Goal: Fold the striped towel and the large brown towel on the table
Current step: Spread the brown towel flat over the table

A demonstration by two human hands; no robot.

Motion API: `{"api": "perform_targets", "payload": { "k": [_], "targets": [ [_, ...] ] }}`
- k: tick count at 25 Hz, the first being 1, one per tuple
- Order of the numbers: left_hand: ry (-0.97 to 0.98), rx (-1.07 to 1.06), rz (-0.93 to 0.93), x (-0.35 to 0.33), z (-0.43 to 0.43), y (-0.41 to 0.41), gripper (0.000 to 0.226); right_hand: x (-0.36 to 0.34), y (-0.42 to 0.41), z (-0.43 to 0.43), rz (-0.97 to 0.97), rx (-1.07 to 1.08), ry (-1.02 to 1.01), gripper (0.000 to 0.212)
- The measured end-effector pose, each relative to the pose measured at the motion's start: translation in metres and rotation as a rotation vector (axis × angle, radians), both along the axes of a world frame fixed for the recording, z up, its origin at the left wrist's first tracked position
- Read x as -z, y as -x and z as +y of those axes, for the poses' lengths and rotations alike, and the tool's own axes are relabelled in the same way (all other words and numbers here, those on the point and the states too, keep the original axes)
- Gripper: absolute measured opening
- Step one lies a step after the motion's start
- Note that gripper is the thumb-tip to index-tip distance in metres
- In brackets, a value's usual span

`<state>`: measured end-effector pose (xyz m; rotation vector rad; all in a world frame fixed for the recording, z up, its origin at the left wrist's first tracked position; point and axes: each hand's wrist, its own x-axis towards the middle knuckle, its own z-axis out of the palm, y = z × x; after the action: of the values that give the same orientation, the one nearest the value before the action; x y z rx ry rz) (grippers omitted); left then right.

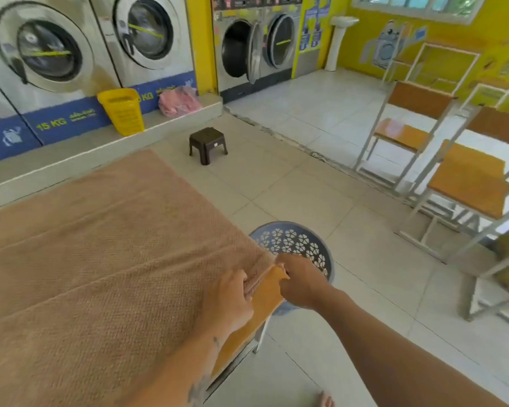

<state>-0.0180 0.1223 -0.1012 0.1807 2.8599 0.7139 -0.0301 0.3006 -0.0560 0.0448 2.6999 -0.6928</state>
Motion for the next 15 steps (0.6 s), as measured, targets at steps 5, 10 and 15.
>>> {"api": "perform_targets", "payload": {
  "k": [5,10,15],
  "targets": [
    [-0.073,-0.211,0.112,-0.01,0.037,-0.015,0.016,0.038,0.048,0.014,-0.031,-0.357,-0.038,0.061],
    [0.025,-0.3,0.079,-0.007,0.07,-0.033,0.007,0.034,0.056,0.048,0.153,-0.566,-0.193,0.025],
    [0.124,-0.302,-0.018,0.007,0.085,-0.051,0.011,0.043,0.04,0.102,-0.045,-0.637,-0.322,0.046]
  ]
}}
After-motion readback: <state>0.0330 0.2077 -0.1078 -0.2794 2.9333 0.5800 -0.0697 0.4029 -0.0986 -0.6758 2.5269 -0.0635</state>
